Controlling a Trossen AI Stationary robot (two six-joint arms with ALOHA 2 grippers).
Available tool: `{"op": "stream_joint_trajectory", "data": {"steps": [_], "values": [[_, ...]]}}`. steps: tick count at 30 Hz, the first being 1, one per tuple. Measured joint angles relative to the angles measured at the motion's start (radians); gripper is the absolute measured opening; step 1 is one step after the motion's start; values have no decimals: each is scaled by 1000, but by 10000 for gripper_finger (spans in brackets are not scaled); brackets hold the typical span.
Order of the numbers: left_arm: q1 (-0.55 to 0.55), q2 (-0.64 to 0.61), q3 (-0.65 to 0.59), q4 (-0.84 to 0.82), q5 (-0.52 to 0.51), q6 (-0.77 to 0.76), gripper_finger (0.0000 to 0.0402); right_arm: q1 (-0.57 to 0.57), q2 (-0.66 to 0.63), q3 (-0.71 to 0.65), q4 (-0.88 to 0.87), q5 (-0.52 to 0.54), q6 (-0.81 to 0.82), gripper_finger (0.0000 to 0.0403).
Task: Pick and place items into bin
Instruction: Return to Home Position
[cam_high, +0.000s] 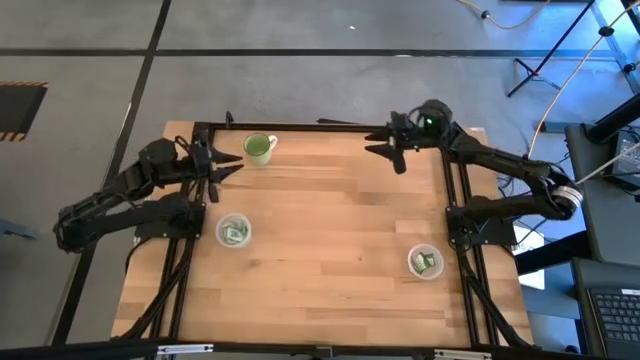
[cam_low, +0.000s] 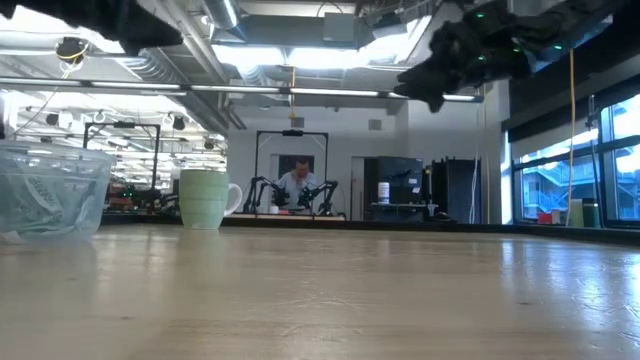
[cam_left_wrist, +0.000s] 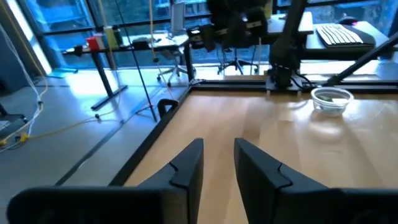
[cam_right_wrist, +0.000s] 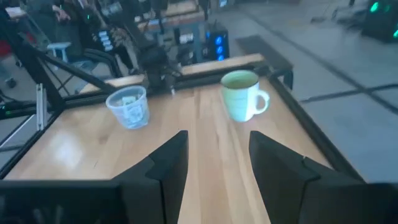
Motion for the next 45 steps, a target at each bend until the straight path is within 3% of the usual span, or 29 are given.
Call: {"op": "stream_joint_trajectory", "data": {"steps": [7, 15, 33, 40, 45], "values": [[4, -129, -107, 64, 22, -41, 79, -36, -163, -173, 142, -1, 74, 172], [4, -226, -241, 230, 7, -111, 77, -70, -337, -310, 180, -1, 130, 172], [4, -248, -475, 419, -4, -162, 74, -74, -601, -579, 291, -1, 203, 172], [4, -247, -519, 453, -10, -181, 76, -74, -711, -669, 308, 110, 265, 172], [4, -247, -542, 462, -10, -186, 73, -74, -770, -725, 324, 120, 299, 172]]}}
